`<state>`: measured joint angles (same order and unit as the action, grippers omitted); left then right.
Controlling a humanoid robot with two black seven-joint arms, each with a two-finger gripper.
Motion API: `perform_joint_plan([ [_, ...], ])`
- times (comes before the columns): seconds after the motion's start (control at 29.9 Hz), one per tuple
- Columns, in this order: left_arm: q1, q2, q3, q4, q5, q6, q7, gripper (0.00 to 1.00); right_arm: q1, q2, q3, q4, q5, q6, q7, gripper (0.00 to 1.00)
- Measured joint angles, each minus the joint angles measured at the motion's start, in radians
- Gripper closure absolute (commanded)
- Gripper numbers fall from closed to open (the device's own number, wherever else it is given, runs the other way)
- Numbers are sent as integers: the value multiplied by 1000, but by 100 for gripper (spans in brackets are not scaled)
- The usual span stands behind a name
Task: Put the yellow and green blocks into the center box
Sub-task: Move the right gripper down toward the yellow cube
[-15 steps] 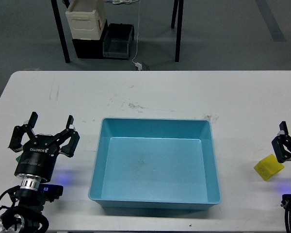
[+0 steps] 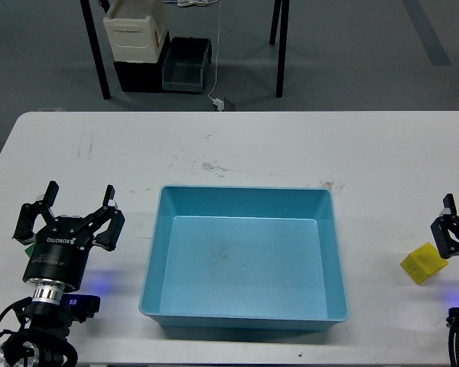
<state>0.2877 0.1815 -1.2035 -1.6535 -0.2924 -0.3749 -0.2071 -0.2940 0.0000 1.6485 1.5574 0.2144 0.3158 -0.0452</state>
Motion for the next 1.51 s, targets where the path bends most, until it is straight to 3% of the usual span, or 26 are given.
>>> perform_joint_plan([
  [0.3,13,0,-11,1,-1,-4,-1,0,6,-11,7,-4,-199,1,1,0],
  [0.57,12,-5,-30,6,-2,-4,-1,0,88,-225,38,2,-630,2,13,0],
  [0.77,3,-1,-47,10,0,-6,0,0,218,-395,58,17,-957,-11,141,1],
  [1.04,-1,-3,-51,39,0,-6,0,0,368,-618,-6,10,-1284,-21,199,1],
  [1.14,0,-3,-50,45,-1,-6,0,0,410,-745,-91,7,-1403,-21,284,1],
  [1.3,-2,-4,-50,48,-1,-7,0,0,477,-931,-258,7,-1712,-13,492,1],
  [1.37,-2,-5,-50,49,-1,-7,0,0,522,-990,-338,7,-1782,-5,522,1],
  [1.51,-2,-5,-50,59,-1,-7,0,0,619,-1143,-507,9,-1824,8,533,1],
])
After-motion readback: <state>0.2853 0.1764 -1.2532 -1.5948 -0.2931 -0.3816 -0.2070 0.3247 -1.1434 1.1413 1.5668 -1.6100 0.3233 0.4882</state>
